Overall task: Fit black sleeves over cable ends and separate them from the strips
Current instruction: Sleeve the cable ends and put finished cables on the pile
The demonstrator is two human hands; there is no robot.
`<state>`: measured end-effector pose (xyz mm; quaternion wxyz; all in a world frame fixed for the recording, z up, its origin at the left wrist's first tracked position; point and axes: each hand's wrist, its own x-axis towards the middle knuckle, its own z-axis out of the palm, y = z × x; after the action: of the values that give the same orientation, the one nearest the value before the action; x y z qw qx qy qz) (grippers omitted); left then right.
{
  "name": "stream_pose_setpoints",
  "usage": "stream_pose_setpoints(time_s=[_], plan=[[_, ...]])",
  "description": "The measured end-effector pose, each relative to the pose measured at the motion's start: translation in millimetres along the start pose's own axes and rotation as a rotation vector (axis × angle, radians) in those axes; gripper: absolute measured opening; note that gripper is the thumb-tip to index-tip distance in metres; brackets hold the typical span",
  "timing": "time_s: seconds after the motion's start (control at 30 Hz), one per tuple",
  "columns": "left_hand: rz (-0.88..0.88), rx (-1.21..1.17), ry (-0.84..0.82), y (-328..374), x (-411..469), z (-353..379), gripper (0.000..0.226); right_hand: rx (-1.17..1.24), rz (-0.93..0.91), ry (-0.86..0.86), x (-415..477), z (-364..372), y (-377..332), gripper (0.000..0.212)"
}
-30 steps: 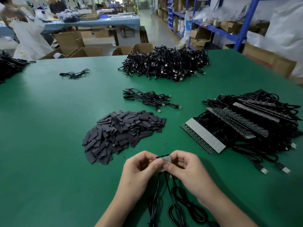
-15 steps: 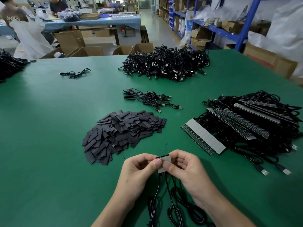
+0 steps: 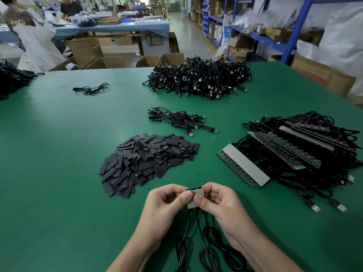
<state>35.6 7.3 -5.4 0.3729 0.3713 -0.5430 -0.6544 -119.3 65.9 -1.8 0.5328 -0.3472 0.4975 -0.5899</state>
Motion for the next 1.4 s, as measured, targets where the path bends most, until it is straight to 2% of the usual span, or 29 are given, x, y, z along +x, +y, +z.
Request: stream_pose_setpoints(time_s=[0.67,0.87,0.93,1.0,1.13,1.4], plan=[[0.018,0.035,-0.018,0.0,-0.8,-1.4,0.019,0.042,0.049,0.016,-0.7,-1.4,1.1,0.011],[0.026,0.042,0.046,-0.4,-1.7,2.8,0.028,0.038,0.053,0.024,-0.2,-1.6,1.5,0.008],[0.032,0.040,0.064,0.7,-2.3,5.2,0.031,0.046,0.065,0.030,0.3,-2.3,1.3,0.014],[0.035,0.042,0.034,1.0,-3.0,5.4,0.032,0.046,0.074,0.031,0.4,-2.2,0.5,0.019],[0.005,0.002,0.006,2.1,-3.2,0.7,0.020,0.040,0.080,0.006,-0.9,-1.6,-4.0,0.014],[-0.061,-0.042,-0.048,4.8,-1.0,-3.1,0.016,0.051,0.097,-0.024,-0.4,-4.0,-4.8,0.013]])
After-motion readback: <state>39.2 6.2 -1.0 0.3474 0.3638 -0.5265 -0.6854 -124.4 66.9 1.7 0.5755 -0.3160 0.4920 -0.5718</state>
